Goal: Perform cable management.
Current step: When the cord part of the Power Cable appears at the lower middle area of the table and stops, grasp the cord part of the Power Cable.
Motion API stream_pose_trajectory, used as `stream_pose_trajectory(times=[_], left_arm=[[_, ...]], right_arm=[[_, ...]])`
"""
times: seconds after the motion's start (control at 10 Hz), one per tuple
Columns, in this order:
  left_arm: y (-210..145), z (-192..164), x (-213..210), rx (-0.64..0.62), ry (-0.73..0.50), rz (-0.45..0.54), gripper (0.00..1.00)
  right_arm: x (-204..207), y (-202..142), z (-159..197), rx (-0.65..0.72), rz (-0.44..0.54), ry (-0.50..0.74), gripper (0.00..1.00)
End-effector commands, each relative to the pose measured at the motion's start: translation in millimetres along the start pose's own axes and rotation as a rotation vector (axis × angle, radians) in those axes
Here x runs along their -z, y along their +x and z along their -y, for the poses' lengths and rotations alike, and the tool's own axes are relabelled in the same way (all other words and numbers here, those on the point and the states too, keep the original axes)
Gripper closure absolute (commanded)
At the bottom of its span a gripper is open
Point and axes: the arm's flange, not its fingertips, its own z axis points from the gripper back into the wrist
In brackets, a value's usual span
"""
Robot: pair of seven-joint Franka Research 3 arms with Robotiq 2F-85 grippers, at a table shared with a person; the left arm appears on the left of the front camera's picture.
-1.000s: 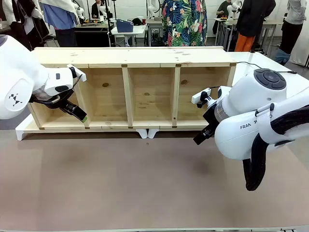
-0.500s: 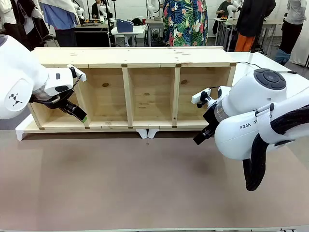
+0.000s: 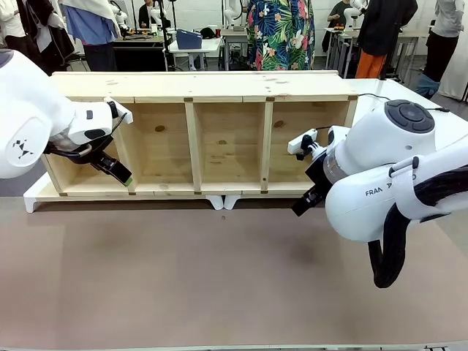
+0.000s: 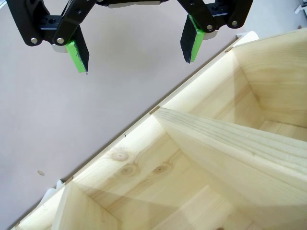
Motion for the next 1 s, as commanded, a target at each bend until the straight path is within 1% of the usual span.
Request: stream_pose_trajectory(times=[0.0, 0.3, 0.6, 0.8, 0.9], left_arm=[[-6.9, 6.5, -27.6, -0.01, 0.036, -0.022, 0.0], [-33.3, 7.1, -70.8, -0.045, 0.081, 0.009, 0.0], [-71.0, 7.6, -111.4, -0.068, 0.109, 0.098, 0.0], [-96.9, 3.2, -124.7, -0.098, 0.102, 0.159, 0.0], [-107.7, 1.2, -128.9, -0.098, 0.091, 0.17, 0.0]], right_arm=[[-34.6, -13.8, -14.8, -0.013, 0.018, -0.042, 0.0], [-84.2, -25.0, -29.5, -0.044, 0.059, -0.076, 0.0], [-126.4, -44.2, -45.9, -0.073, 0.129, -0.122, 0.0], [-145.6, -62.1, -49.3, -0.061, 0.18, -0.158, 0.0], [-151.3, -70.3, -50.6, -0.055, 0.194, -0.162, 0.0]])
